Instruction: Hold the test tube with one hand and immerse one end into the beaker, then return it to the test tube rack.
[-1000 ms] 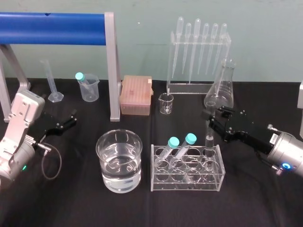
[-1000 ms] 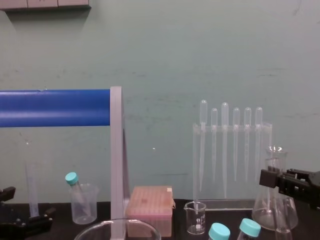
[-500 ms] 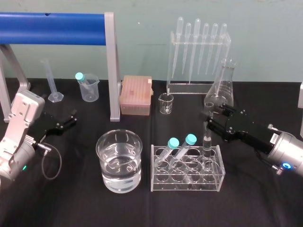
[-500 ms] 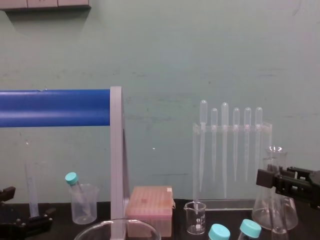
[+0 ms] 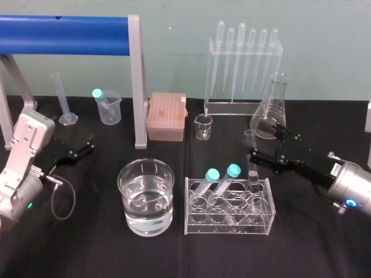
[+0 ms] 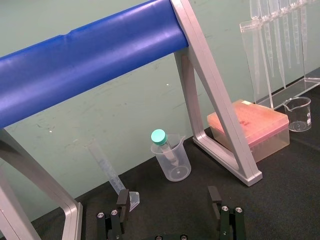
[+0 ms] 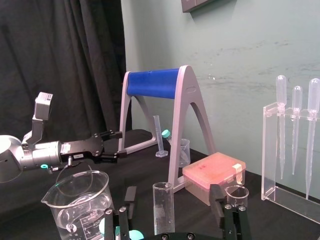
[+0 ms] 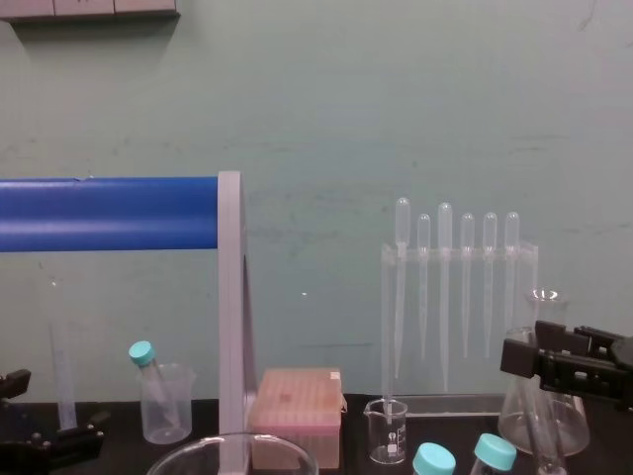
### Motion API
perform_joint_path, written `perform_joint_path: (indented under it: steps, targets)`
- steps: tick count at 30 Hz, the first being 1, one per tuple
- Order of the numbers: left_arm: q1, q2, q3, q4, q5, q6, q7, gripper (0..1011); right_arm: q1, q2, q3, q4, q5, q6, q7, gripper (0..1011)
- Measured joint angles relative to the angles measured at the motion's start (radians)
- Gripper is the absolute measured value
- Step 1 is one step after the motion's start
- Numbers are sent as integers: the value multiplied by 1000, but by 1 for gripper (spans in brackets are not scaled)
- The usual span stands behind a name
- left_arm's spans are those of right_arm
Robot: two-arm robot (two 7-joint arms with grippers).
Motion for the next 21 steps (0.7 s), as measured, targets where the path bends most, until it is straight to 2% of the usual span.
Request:
perform_joint_path:
  steps: [4, 15, 18, 21]
  targets:
    - [0, 0, 0, 0, 0, 0, 0, 1000, 0, 0, 0, 0, 0, 0, 0, 1002]
    - [0, 0, 0, 0, 0, 0, 0, 1000, 0, 0, 0, -1, -2, -3, -1, 1000]
    - [0, 0, 0, 0, 0, 0, 0, 1000, 4, -4, 11, -23, -11, -36, -7, 1000]
    - [0, 0, 0, 0, 0, 0, 0, 1000, 8, -16, 38, -53, -14, -92, -17, 1000]
